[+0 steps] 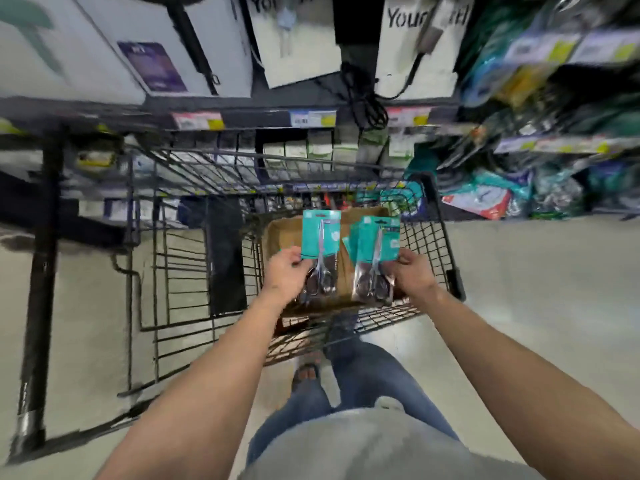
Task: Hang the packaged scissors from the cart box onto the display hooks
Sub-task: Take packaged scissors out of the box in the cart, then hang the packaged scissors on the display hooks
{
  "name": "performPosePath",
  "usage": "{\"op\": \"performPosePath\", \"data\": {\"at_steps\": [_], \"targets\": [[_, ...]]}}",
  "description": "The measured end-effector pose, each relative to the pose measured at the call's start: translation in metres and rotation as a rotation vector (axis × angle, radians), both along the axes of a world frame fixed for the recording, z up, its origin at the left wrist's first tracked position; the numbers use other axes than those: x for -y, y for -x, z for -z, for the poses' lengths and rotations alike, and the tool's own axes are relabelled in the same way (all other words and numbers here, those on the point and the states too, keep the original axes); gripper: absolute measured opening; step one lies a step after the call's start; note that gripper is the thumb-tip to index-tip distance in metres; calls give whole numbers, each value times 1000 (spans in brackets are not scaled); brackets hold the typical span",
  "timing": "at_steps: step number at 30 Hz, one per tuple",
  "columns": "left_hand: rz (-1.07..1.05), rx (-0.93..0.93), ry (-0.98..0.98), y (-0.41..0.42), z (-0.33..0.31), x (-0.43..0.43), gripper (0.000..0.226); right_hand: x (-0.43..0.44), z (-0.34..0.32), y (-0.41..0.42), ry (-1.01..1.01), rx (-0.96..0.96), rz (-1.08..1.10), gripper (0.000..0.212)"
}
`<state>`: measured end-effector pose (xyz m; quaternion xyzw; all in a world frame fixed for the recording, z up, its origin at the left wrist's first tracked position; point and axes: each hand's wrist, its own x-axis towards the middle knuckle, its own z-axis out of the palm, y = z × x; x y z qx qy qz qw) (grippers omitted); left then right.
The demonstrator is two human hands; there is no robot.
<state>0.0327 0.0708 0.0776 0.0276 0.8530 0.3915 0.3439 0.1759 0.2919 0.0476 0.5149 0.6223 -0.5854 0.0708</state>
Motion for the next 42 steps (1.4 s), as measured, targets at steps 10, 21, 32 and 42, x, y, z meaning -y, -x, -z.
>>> {"op": "performPosePath", "data": {"at_steps": [10, 21, 32, 42], "targets": [[296, -154, -238, -38, -98, -32, 18, 10, -132, -99, -285, -140, 159, 28], [547, -260, -457, -126, -220, -152, 21, -62, -253, -219, -489, -323, 420, 23], [639, -305, -553, -265, -297, -334, 18, -231, -311, -357, -621, -391, 599, 25], [550, -307, -613, -363, -341, -489, 11, -362, -365, -461, -705, -438, 577, 22]]}}
